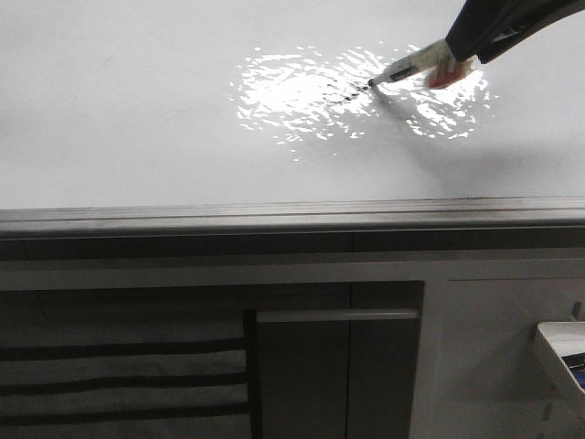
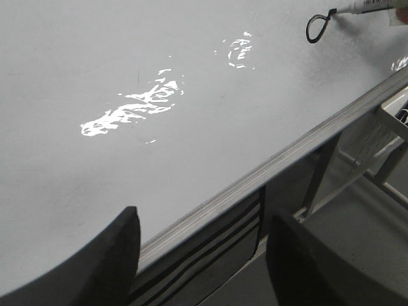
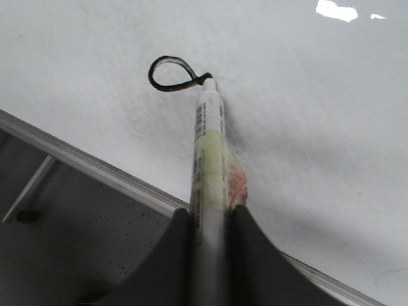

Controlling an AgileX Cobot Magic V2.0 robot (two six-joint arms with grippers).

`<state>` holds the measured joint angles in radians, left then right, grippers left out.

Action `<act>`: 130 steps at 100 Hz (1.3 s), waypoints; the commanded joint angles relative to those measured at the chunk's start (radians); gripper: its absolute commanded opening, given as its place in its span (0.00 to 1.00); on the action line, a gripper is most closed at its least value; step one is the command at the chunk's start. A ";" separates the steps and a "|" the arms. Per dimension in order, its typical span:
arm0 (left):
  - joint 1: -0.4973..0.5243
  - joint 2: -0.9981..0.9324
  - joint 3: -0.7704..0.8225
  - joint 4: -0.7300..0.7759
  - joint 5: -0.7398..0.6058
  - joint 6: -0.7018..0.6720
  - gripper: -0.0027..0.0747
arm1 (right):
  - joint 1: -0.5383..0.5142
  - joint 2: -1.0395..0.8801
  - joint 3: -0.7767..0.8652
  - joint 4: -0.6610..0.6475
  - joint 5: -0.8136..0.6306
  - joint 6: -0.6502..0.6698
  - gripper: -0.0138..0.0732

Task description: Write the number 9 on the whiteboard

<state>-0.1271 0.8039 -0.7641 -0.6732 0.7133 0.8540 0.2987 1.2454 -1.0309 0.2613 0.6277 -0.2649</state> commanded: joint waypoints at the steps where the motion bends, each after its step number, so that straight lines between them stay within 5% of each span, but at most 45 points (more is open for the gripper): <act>1: 0.003 -0.007 -0.027 -0.043 -0.053 -0.009 0.55 | -0.009 -0.009 -0.031 -0.024 -0.048 0.007 0.11; 32: 0.003 -0.007 -0.027 -0.043 -0.053 -0.009 0.55 | 0.104 0.001 0.088 -0.019 -0.002 0.007 0.11; 59: -0.055 0.011 -0.046 -0.105 0.010 0.100 0.55 | 0.145 -0.084 0.030 -0.017 0.075 -0.062 0.11; 88: -0.338 0.159 -0.135 -0.126 0.064 0.228 0.55 | 0.224 -0.275 0.008 -0.017 0.287 -0.324 0.11; 111: -0.587 0.316 -0.223 -0.063 0.044 0.264 0.55 | 0.227 -0.383 0.008 -0.017 0.338 -0.416 0.11; 130: -0.688 0.442 -0.311 -0.032 -0.023 0.264 0.55 | 0.227 -0.406 0.008 -0.019 0.353 -0.425 0.11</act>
<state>-0.7797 1.2200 -1.0080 -0.6770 0.7674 1.1163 0.5244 0.8513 -0.9879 0.2361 1.0166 -0.6733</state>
